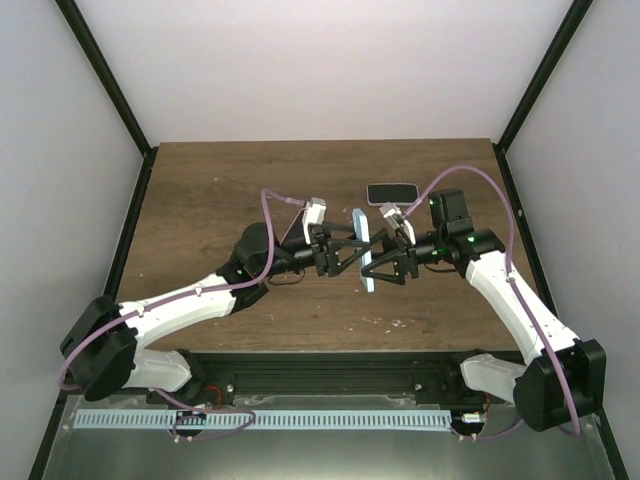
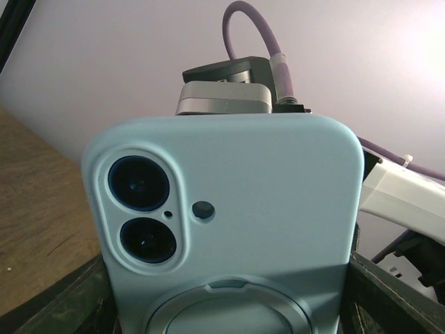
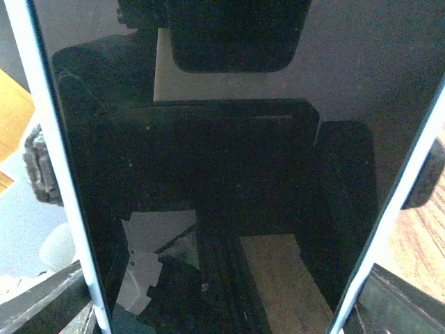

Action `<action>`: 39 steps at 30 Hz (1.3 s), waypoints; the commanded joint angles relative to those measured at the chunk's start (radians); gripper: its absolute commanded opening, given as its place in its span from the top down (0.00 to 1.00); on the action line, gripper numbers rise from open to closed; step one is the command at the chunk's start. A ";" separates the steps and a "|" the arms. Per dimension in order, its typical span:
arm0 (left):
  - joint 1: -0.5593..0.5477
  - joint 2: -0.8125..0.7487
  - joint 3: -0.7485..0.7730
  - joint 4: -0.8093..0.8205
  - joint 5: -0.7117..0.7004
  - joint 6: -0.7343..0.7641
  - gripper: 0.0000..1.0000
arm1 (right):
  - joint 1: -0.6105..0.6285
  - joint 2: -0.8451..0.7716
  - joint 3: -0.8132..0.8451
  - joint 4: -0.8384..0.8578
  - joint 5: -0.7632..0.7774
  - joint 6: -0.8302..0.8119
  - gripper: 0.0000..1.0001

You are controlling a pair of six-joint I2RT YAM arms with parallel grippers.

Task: Take the phone out of the phone case
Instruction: Adjust the phone.

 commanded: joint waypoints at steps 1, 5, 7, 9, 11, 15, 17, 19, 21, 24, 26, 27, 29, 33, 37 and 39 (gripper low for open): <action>0.000 0.009 0.011 0.069 -0.003 -0.002 0.46 | 0.011 -0.031 -0.002 0.081 0.004 0.033 0.19; 0.007 0.012 0.036 -0.034 -0.027 0.013 0.23 | 0.012 -0.057 -0.013 0.105 0.100 0.050 0.28; 0.006 -0.007 0.041 -0.119 -0.083 0.028 0.15 | 0.012 -0.063 -0.014 0.109 0.164 0.052 0.31; 0.006 -0.036 0.043 -0.201 -0.127 0.049 0.09 | 0.011 -0.069 -0.017 0.117 0.246 0.062 0.31; 0.001 -0.074 0.038 -0.255 -0.173 0.073 0.07 | 0.012 -0.076 -0.020 0.129 0.336 0.067 0.31; -0.013 -0.105 0.071 -0.408 -0.283 0.116 0.04 | 0.011 -0.089 -0.016 0.137 0.476 0.060 0.31; -0.023 -0.085 0.119 -0.487 -0.340 0.127 0.05 | 0.012 -0.093 -0.009 0.138 0.528 0.059 0.32; -0.035 -0.054 0.167 -0.540 -0.377 0.129 0.11 | 0.011 -0.096 -0.002 0.134 0.598 0.057 0.32; -0.047 -0.017 0.209 -0.568 -0.402 0.125 0.16 | 0.011 -0.090 0.010 0.120 0.665 0.054 0.33; -0.060 0.045 0.286 -0.641 -0.444 0.100 0.24 | 0.012 -0.075 0.029 0.105 0.744 0.061 0.33; -0.062 0.080 0.329 -0.678 -0.464 0.082 0.28 | 0.014 -0.076 0.038 0.101 0.779 0.062 0.33; -0.063 0.093 0.340 -0.677 -0.466 0.077 0.30 | 0.014 -0.079 0.038 0.099 0.786 0.060 0.34; -0.065 0.118 0.370 -0.681 -0.477 0.067 0.33 | 0.016 -0.078 0.041 0.095 0.794 0.051 0.33; -0.065 0.167 0.420 -0.693 -0.485 0.044 0.40 | 0.018 -0.074 0.040 0.092 0.803 0.055 0.33; -0.066 0.213 0.454 -0.680 -0.472 0.026 0.48 | 0.018 -0.074 0.033 0.104 0.812 0.069 0.33; -0.067 0.234 0.463 -0.670 -0.455 0.023 0.55 | 0.018 -0.073 0.032 0.106 0.817 0.077 0.34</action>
